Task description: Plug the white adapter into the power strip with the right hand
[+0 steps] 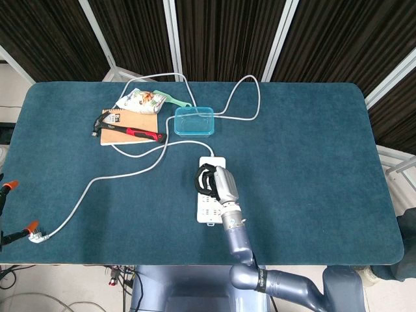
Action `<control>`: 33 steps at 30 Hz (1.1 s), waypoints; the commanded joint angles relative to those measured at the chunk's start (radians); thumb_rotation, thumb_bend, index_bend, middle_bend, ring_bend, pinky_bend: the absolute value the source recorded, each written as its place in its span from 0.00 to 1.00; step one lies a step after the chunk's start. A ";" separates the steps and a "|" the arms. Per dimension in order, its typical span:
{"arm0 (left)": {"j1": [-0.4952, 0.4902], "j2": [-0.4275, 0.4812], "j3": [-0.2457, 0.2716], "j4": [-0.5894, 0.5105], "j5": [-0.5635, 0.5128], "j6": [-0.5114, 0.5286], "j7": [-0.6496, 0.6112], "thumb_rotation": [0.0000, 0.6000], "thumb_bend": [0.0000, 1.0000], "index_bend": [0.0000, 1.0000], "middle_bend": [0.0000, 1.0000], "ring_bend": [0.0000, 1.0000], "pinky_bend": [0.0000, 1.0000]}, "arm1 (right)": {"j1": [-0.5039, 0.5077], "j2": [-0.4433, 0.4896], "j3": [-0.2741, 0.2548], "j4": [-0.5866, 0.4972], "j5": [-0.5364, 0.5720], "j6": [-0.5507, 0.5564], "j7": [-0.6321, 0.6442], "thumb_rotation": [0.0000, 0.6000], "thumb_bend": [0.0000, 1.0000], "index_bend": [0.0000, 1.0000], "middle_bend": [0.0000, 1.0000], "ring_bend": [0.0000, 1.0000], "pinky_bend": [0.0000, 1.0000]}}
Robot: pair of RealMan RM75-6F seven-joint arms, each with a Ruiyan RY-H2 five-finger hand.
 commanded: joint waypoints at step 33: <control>0.001 0.001 0.002 -0.001 0.004 0.002 -0.004 1.00 0.07 0.19 0.00 0.00 0.00 | -0.005 -0.031 0.003 0.058 0.001 -0.030 -0.021 1.00 0.87 1.00 0.82 0.86 1.00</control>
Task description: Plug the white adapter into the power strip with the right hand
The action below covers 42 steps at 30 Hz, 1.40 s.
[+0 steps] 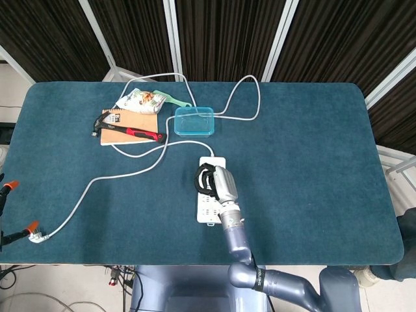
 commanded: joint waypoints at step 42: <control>0.007 0.002 0.003 -0.007 0.008 0.013 0.000 1.00 0.07 0.19 0.00 0.00 0.00 | -0.094 0.441 0.146 -0.569 0.129 0.011 -0.268 1.00 0.56 0.38 0.29 0.36 0.51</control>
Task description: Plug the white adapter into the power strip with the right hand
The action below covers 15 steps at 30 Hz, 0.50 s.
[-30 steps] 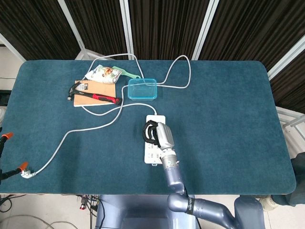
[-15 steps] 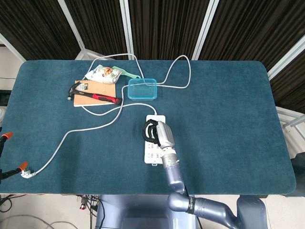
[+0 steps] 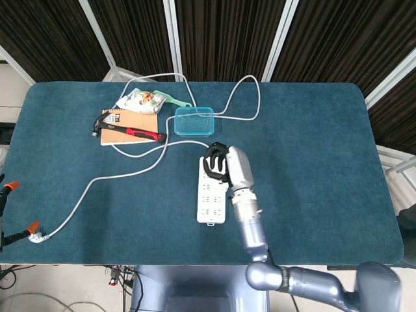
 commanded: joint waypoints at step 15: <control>-0.001 0.029 0.020 -0.005 0.021 -0.023 -0.023 1.00 0.07 0.19 0.00 0.00 0.00 | -0.420 0.571 -0.256 0.110 -0.563 0.011 0.165 1.00 0.41 0.14 0.08 0.13 0.32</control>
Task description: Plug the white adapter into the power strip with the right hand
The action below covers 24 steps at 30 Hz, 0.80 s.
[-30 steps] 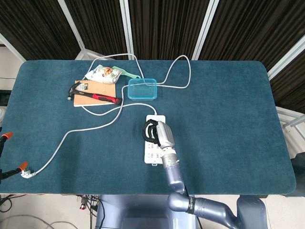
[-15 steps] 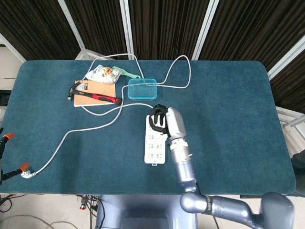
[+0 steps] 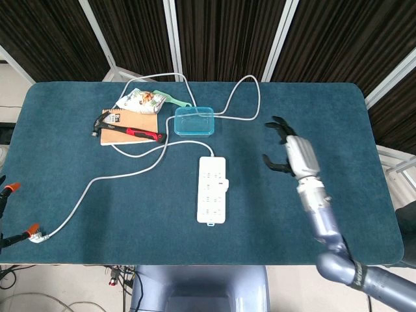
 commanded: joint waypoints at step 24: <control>-0.030 -0.007 0.011 0.106 0.063 -0.001 0.056 1.00 0.07 0.19 0.00 0.00 0.00 | -0.357 0.034 -0.438 0.357 -0.567 0.592 0.013 1.00 0.40 0.13 0.07 0.09 0.29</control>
